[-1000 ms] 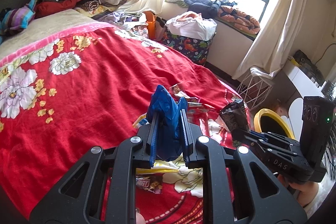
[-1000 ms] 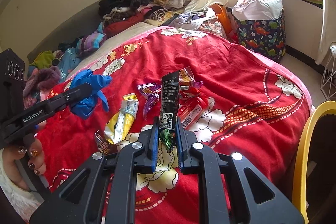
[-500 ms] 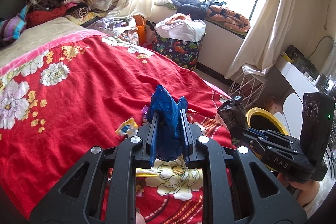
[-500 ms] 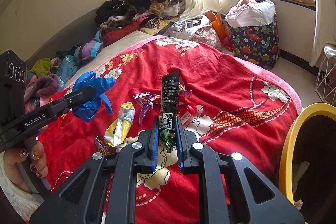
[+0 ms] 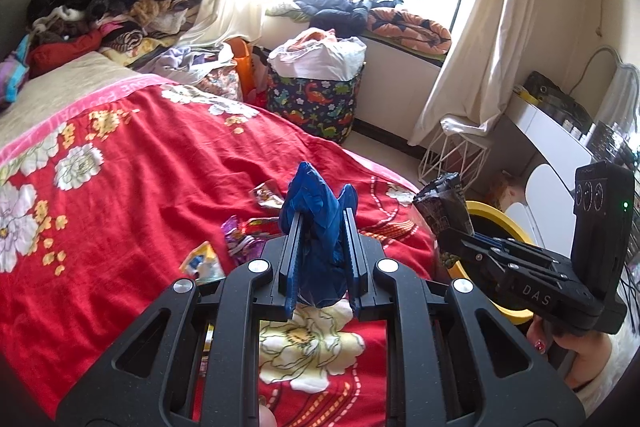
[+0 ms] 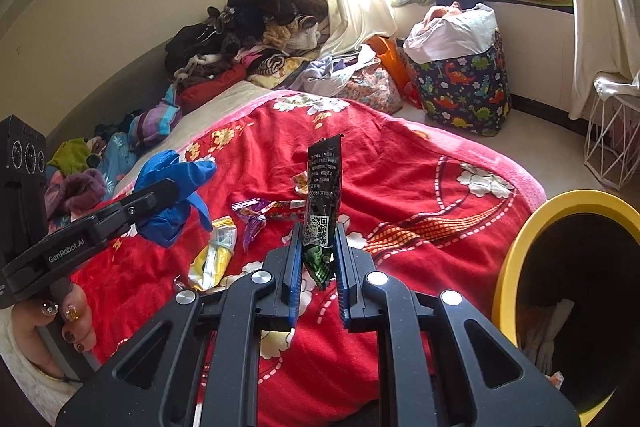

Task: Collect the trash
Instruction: 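Carry the blue cloth and black snack bag over the yellow-rimmed bin with both tools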

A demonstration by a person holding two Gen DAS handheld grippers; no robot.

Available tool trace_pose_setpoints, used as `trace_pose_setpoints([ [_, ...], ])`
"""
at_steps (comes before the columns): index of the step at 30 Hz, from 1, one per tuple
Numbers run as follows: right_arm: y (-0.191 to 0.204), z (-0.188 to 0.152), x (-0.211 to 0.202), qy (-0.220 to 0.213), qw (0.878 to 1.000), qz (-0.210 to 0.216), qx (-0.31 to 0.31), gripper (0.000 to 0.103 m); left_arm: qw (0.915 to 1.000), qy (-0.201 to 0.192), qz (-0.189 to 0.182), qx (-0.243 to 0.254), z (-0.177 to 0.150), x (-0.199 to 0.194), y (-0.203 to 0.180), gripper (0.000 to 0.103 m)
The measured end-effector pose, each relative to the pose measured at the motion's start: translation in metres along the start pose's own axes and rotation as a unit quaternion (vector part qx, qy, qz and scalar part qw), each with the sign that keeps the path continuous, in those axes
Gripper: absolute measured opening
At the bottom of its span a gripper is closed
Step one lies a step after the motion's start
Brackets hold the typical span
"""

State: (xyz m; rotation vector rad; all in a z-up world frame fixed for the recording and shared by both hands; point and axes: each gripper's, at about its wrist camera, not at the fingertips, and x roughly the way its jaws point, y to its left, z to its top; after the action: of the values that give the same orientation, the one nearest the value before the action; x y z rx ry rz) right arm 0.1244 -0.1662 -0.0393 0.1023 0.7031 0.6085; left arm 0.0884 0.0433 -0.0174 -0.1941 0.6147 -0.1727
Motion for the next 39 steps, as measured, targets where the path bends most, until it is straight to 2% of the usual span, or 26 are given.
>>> trace_pose_setpoints([
  [25, -0.072, -0.002, -0.057, -0.051, 0.994, -0.064, 0.068, 0.014, 0.9958, 0.011, -0.051, 0.076, 0.0, 0.019, -0.078, 0.013],
  [39, -0.09, -0.009, -0.072, -0.06, 0.991, -0.087, 0.087, 0.014, 0.9929, 0.016, -0.067, 0.097, -0.002, 0.027, -0.104, 0.013],
])
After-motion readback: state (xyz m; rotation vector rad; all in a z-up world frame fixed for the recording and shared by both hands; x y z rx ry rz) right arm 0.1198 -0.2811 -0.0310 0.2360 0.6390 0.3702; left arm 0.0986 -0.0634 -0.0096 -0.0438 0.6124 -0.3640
